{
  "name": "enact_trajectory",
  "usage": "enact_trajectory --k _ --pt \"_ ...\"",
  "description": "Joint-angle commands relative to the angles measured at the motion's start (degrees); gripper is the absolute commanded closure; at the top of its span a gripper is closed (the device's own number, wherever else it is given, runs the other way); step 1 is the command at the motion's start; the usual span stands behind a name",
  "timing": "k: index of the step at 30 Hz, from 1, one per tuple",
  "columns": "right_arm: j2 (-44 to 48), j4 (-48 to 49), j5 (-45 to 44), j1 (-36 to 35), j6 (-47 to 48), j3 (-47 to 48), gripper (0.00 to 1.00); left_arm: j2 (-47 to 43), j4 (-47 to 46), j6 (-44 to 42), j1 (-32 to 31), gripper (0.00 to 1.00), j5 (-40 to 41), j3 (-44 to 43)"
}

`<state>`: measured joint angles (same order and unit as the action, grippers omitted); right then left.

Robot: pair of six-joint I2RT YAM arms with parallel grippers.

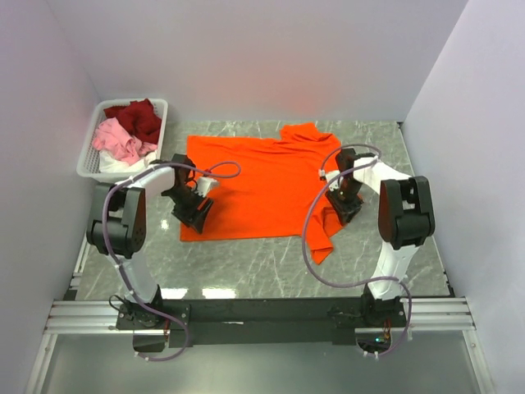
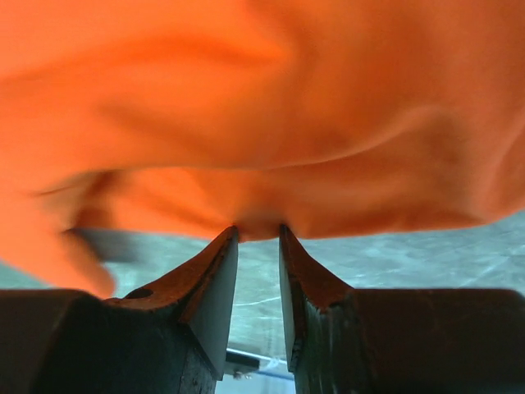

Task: Fold and stack the t-shirts
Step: Flatten the tshirt out

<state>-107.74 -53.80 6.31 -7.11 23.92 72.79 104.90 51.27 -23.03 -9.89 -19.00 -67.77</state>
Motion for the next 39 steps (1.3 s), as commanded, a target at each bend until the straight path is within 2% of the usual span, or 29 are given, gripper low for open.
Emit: enact_trajectory --k 1,4,6,9,11,14,16,20,21,23,26,30,34,39 --pt "-2.2 3.61 -8.47 2.79 0.07 0.32 0.66 0.92 -3.18 -0.53 0.48 0.34 7.13 3.77" --pt "-5.62 4.93 -14.63 6.83 -0.02 4.35 0.67 2.05 -3.8 -0.79 3.63 0.35 10.03 2.91" --pt "-6.6 4.06 -14.83 9.39 0.07 8.22 0.67 2.76 -3.54 -0.79 5.49 0.35 9.34 0.72" --pt "-4.15 -0.77 -4.06 9.93 0.42 15.17 0.66 2.15 -1.7 -3.33 6.9 0.34 1.63 -6.65" --pt "-0.9 -5.69 6.9 9.31 1.12 17.73 0.63 -0.56 -1.78 -5.09 5.68 0.34 -4.62 -8.42" --pt "2.71 -9.3 11.87 8.44 2.44 16.33 0.61 -3.72 -3.18 -9.31 1.99 0.32 -10.25 -10.28" --pt "4.55 -10.01 12.59 8.43 2.97 13.8 0.61 -4.7 -4.59 -11.69 -0.56 0.32 -12.01 -10.89" --pt "7.81 -10.45 13.29 7.56 1.4 9.39 0.62 -5.41 -7.4 -10.47 -6.8 0.33 -18.6 -11.16" --pt "8.07 -9.23 13.64 7.38 0.08 7.12 0.62 -5.76 -10.19 -9.5 -7.85 0.34 -21.66 -9.51" --pt "8.52 -7.21 13.56 5.9 -1.94 4.82 0.63 -7.16 -14.68 -8.36 -11.8 0.34 -22.83 -7.04" --pt "6.85 -3.6 12.51 4.39 -3.79 2.44 0.63 -8.4 -24.0 -4.86 -16.29 0.36 -20.55 -2.2" --pt "4.21 1.93 7.68 2.9 -4.67 -0.45 0.64 -6.64 -25.43 0.08 -15.6 0.38 -16.35 -2.89" --pt "1.49 5.28 -1.61 2.28 -3.62 -3.44 0.64 -7.08 -22.71 1.84 -9.56 0.38 -14.75 -3.69" --pt "4.11 8.88 -10.51 1.67 2.08 -11.77 0.67 -8.83 -15.77 -0.52 -3.05 0.39 -8.51 -2.29"
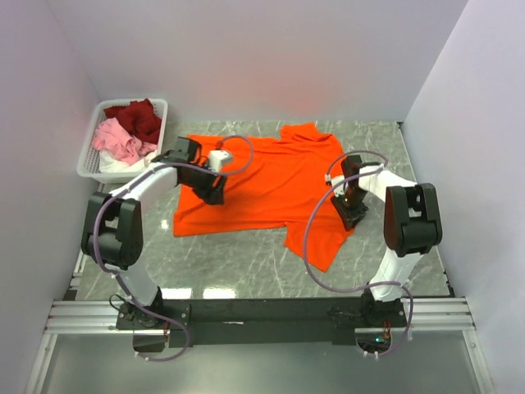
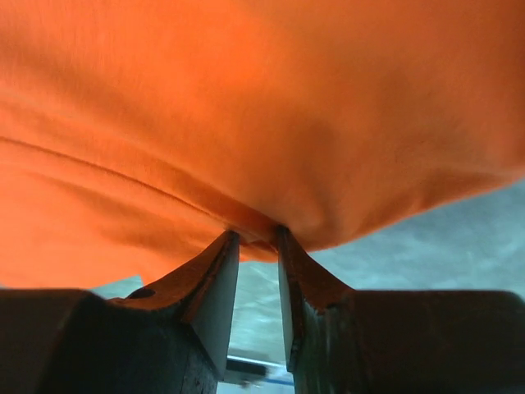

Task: Fold and stack the t-shirts
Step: Flatten the tshirt out

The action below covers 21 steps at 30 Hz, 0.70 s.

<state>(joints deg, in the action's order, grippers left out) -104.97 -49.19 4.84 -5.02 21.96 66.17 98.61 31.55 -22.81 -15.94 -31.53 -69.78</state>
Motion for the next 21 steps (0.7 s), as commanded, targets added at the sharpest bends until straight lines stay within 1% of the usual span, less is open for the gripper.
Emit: enact_trajectory --k 1,3,5,6,8,9,10,12,14,19,21 --pt "3.35 4.28 -9.93 -0.43 5.1 -6.48 0.68 -3.85 4.48 -1.36 3.81 0.39 4.98 0.6" --pt "5.99 3.84 -11.61 -0.17 8.09 -9.38 0.69 -5.26 7.1 -3.38 5.3 0.39 6.48 3.32" --pt "9.86 2.18 -10.83 0.18 9.68 -9.05 0.69 -7.63 8.17 -4.78 7.24 0.39 7.18 6.04" --pt "12.22 -0.88 -7.6 0.36 9.77 -6.26 0.68 -8.51 8.96 -5.22 8.2 0.39 7.18 6.75" --pt "14.34 -3.88 -3.54 0.27 10.56 -3.08 0.67 -10.62 9.84 -7.15 8.73 0.39 7.1 8.16" --pt "15.66 -6.16 0.04 -0.16 10.74 -0.37 0.66 -11.06 9.93 -7.68 8.82 0.39 7.53 8.43" --pt "16.02 -6.96 1.3 -0.52 10.74 0.53 0.66 -11.59 9.32 -7.86 8.83 0.39 7.88 8.78" --pt "15.33 -7.85 2.8 -2.88 11.09 1.68 0.66 -10.9 8.79 -7.69 8.83 0.39 8.93 8.35" --pt "13.92 -7.68 3.24 -4.56 10.74 1.42 0.66 -7.92 7.83 -6.03 8.83 0.39 9.82 6.6" --pt "9.26 -2.94 1.76 -8.25 8.98 -0.78 0.67 -0.72 5.98 -2.77 8.83 0.4 13.94 3.69" --pt "7.07 -1.27 0.52 -8.87 8.54 -1.57 0.68 1.14 6.77 -1.81 8.83 0.41 14.82 3.07"
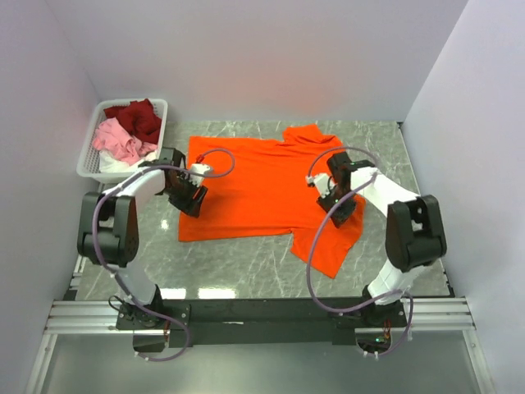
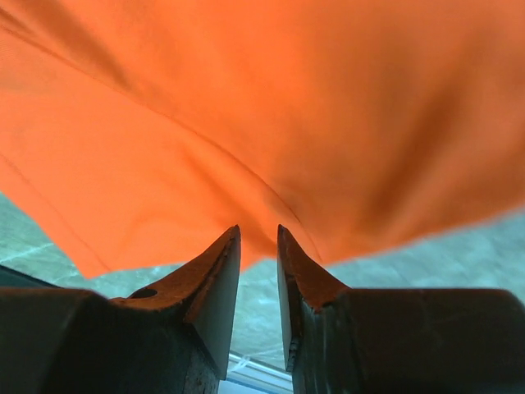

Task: Fold and stack the t-shirts
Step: Flatten the tshirt out

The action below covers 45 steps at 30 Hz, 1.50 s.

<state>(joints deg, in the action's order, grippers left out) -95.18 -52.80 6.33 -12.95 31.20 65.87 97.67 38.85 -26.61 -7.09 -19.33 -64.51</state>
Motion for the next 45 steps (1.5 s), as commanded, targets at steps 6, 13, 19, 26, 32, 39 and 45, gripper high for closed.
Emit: enact_trajectory --k 6,13,19,26,32,39,45 --pt "-4.14 3.14 -4.22 -2.17 1.05 -6.62 0.7 3.06 2.27 1.21 -0.03 0.43 5.62 1.93" --pt "2.79 -4.14 -0.19 -4.8 7.11 -11.64 0.7 -4.32 10.43 -0.72 -0.64 0.49 3.87 10.27" --pt "6.06 -13.3 9.76 -2.36 8.63 0.21 0.72 -7.59 15.47 -4.59 0.32 0.45 1.06 3.63" --pt "-11.42 -5.93 3.01 3.63 1.06 19.63 0.75 7.79 12.22 3.49 0.76 0.42 -0.28 -18.08" --pt "-19.78 -0.82 -2.46 3.63 -0.88 20.72 0.75 16.58 9.05 6.92 1.12 0.42 3.07 -24.34" --pt "-15.58 1.56 -7.46 4.6 3.24 5.08 0.77 21.42 9.31 9.03 1.38 0.42 2.72 -27.77" --pt "-4.06 -7.92 0.68 3.81 9.14 -3.3 0.77 21.51 11.24 7.72 1.38 0.42 0.53 -27.86"
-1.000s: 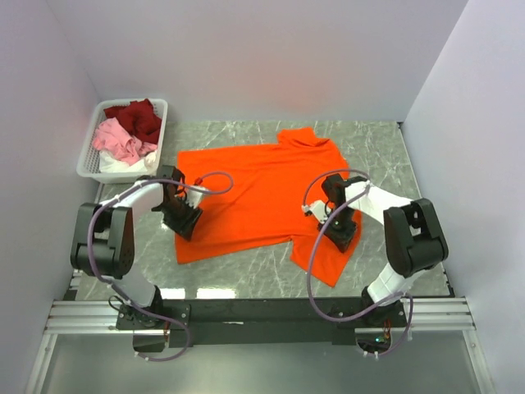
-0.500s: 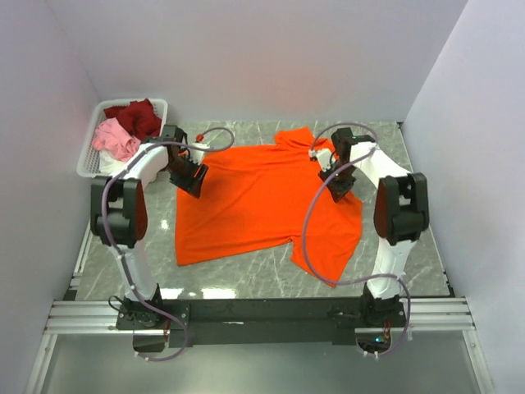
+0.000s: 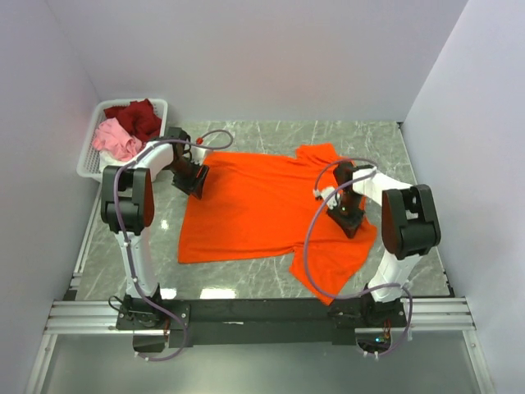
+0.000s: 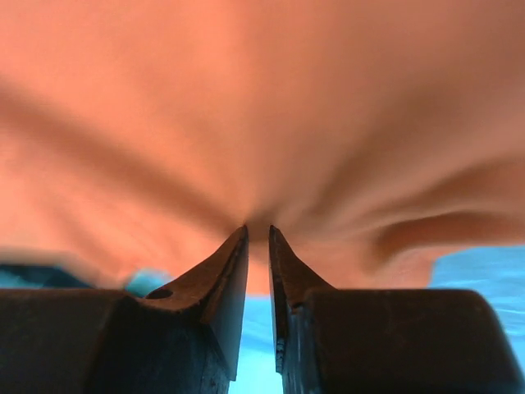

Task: Fold and stack the t-shirts
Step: Flatten the tshirt out

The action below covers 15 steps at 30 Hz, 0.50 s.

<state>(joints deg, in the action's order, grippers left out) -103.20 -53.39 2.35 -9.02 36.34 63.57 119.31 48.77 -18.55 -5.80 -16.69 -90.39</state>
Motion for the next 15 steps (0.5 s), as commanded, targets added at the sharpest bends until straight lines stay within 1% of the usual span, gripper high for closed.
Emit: enact_trajectory --k 1,2,3,4,5,6,7,8,9,10,12,13,14,15 --pt "4.32 -9.26 10.08 1.27 4.27 4.31 0.76 -0.13 1.24 -0.52 0.09 0.41 -2.38 -2.16" --pt "3.1 -12.33 12.39 2.15 3.83 8.28 0.76 -0.21 1.67 -0.53 0.09 0.41 -2.82 -2.59" --pt "1.61 -13.31 14.24 3.12 1.04 13.11 0.76 -0.04 2.11 -0.53 0.09 0.41 -3.35 -3.9" --pt "-0.32 -14.45 16.52 4.95 -0.64 24.38 0.76 0.14 2.46 -0.53 0.09 0.41 -4.4 -4.61" --pt "-5.3 -15.34 19.07 5.76 -2.74 30.59 0.76 0.31 3.08 -0.27 0.0 0.41 -4.93 -5.49" --pt "-8.13 -15.34 19.62 6.37 -7.64 36.91 0.76 0.49 3.34 -0.18 0.0 0.41 -5.19 -6.98" --pt "-11.12 -15.26 19.8 6.73 -10.03 49.16 0.76 0.66 3.61 -0.09 0.0 0.41 -5.81 -7.78" --pt "-17.24 -14.21 18.06 7.34 -12.67 55.46 0.76 0.93 3.87 0.26 0.0 0.41 -5.9 -8.39" --pt "-20.52 -13.51 16.21 7.43 -17.74 61.52 0.76 1.1 4.22 0.7 0.0 0.41 -5.99 -9.62" --pt "-26.47 -12.8 14.37 7.43 -19.79 72.55 0.7 1.1 4.57 0.88 0.0 0.41 -5.99 -10.33" --pt "-30.12 -9.48 9.71 7.43 -22.26 78.7 0.65 1.72 5.36 1.66 0.0 0.4 -6.43 -11.82" --pt "-30.83 -6.93 8.21 7.52 -23.32 78.46 0.56 1.72 5.37 1.93 0.0 0.4 -6.34 -11.91" --pt "-30.31 0.05 6.54 7.61 -24.98 76.37 0.53 1.55 5.37 2.2 0.0 0.4 -6.43 -12.0" --pt "-29.44 4.21 3.22 7.7 -25.78 73.31 0.5 1.37 5.19 2.63 0.0 0.39 -6.43 -12.0"
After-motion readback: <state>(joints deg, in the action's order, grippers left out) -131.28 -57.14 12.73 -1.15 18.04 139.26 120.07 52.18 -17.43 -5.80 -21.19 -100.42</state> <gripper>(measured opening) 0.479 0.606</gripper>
